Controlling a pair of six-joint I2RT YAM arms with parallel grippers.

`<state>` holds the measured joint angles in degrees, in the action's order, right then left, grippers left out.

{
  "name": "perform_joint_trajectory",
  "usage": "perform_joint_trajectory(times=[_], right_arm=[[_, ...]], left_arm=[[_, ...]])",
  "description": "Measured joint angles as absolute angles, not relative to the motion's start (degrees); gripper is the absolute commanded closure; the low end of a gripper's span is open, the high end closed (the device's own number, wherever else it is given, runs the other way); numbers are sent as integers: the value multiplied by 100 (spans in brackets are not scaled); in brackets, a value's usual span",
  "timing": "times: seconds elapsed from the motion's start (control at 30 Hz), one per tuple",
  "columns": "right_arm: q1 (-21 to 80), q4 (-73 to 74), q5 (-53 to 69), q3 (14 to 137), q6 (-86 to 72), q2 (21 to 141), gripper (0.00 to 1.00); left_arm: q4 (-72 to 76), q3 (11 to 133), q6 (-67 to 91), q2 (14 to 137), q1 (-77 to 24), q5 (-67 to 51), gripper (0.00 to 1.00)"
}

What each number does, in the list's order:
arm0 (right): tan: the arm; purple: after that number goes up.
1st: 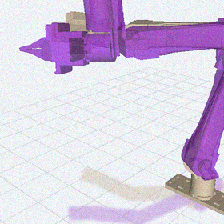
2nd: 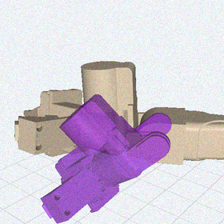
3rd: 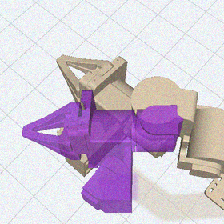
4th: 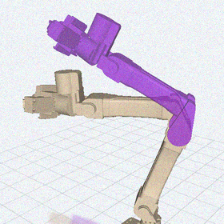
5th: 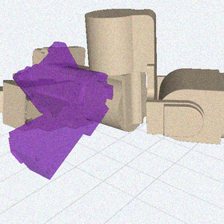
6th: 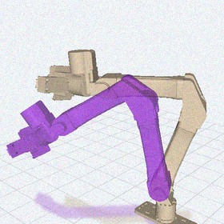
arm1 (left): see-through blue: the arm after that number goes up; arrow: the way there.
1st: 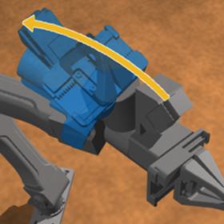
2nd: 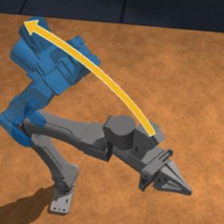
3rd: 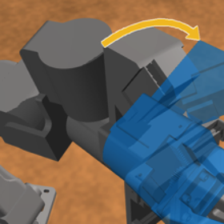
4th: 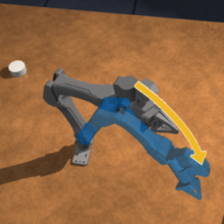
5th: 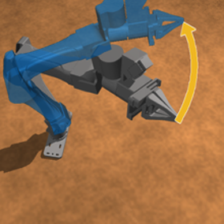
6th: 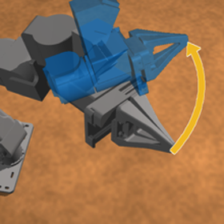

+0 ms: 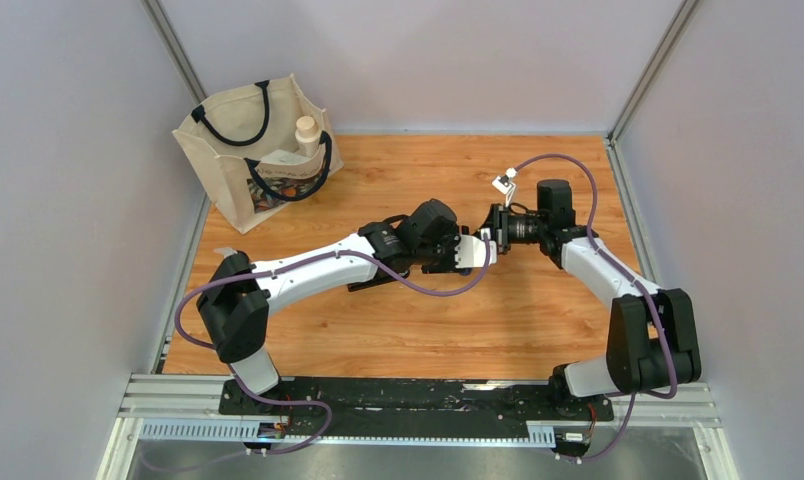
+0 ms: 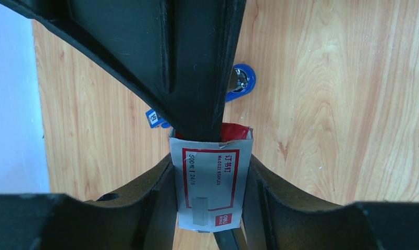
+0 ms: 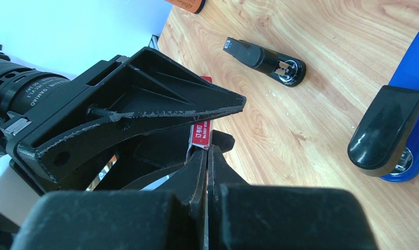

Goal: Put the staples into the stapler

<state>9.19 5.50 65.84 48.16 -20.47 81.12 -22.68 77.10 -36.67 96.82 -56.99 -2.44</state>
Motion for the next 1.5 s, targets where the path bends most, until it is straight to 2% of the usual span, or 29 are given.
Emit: perform_joint_trajectory(times=[0.13,0.53,0.63,0.83,0.9,1.07,1.17,1.5], right_arm=[[921,810,6449,4882,-1837,8036,99],[934,1476,5955,4991,-1203,7620,99],[937,1568,5881,5017,-1105,7566,94],[917,1717,5653,5107,-906,7498,92],[908,1734,5553,5120,-834,7461,89],[906,1752,5419,5142,-720,7391,70],[904,1765,5415,5144,-703,7391,63],[1164,1754,5472,5144,-722,7575,62]], left_arm=[[-2261,7710,-3605,9679,-5704,-207,67],[-2117,7710,-3328,9677,-5741,-145,67],[-2086,7708,-3284,9668,-5743,-150,67],[-2364,7673,-3190,9664,-5734,-89,67],[-2493,7655,-3159,9664,-5723,-69,67],[-2598,7655,-3096,9664,-5725,-51,67],[-2600,7655,-3068,9664,-5725,-54,67],[-2606,7655,-2978,9664,-5725,-82,67]])
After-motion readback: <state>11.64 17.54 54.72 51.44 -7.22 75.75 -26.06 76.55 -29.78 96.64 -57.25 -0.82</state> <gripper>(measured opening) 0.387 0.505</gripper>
